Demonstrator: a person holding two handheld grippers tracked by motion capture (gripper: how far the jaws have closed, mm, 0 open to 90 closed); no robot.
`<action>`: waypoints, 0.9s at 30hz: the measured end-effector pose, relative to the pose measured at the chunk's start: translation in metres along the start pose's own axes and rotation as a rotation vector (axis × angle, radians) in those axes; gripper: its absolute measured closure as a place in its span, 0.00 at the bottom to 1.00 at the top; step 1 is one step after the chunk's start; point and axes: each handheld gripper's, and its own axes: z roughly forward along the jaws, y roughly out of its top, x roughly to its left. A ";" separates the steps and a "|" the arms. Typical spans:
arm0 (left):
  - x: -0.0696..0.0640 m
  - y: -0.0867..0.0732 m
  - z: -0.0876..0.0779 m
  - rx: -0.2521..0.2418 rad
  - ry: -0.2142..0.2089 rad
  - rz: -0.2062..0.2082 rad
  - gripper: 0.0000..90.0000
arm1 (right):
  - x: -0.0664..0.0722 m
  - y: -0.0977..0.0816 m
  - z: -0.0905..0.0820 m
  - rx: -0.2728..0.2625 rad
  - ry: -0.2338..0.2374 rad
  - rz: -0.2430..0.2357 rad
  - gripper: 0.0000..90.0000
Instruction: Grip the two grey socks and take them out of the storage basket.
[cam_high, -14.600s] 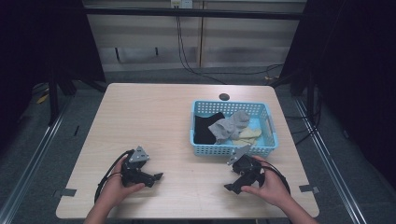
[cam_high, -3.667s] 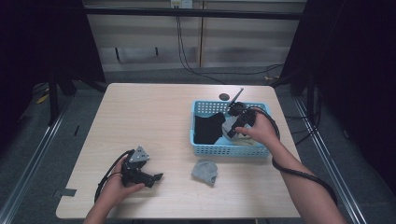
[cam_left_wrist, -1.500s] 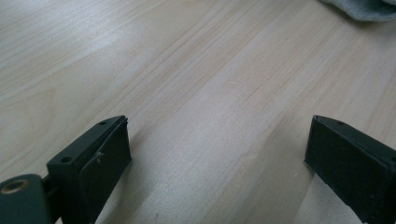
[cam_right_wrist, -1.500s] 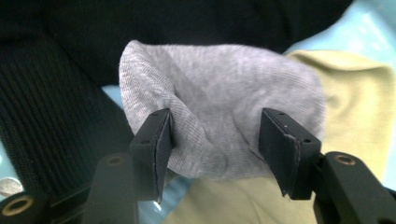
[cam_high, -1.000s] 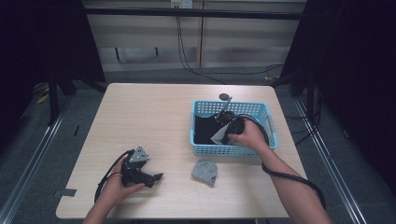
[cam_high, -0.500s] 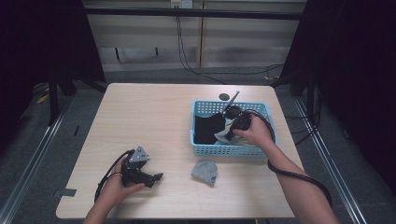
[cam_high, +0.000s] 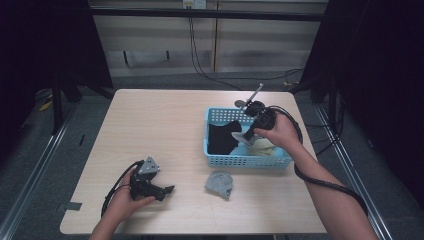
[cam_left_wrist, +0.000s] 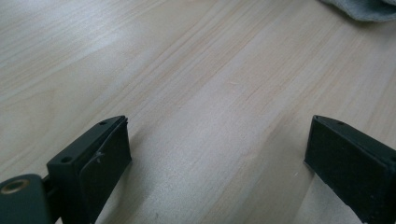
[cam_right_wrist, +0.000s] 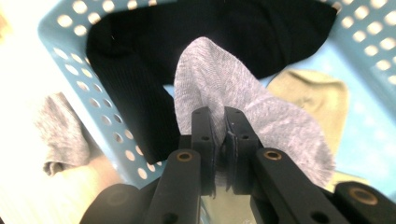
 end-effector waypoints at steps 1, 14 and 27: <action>0.000 0.000 0.000 0.000 0.000 0.000 0.07 | 0.001 0.001 -0.003 -0.002 0.007 0.001 0.94; 0.000 0.000 0.000 0.001 0.000 -0.001 0.07 | 0.017 0.008 -0.033 -0.024 -0.009 -0.058 0.94; 0.000 0.000 0.000 -0.001 -0.005 -0.006 0.07 | 0.048 0.002 -0.061 -0.064 -0.006 -0.145 0.94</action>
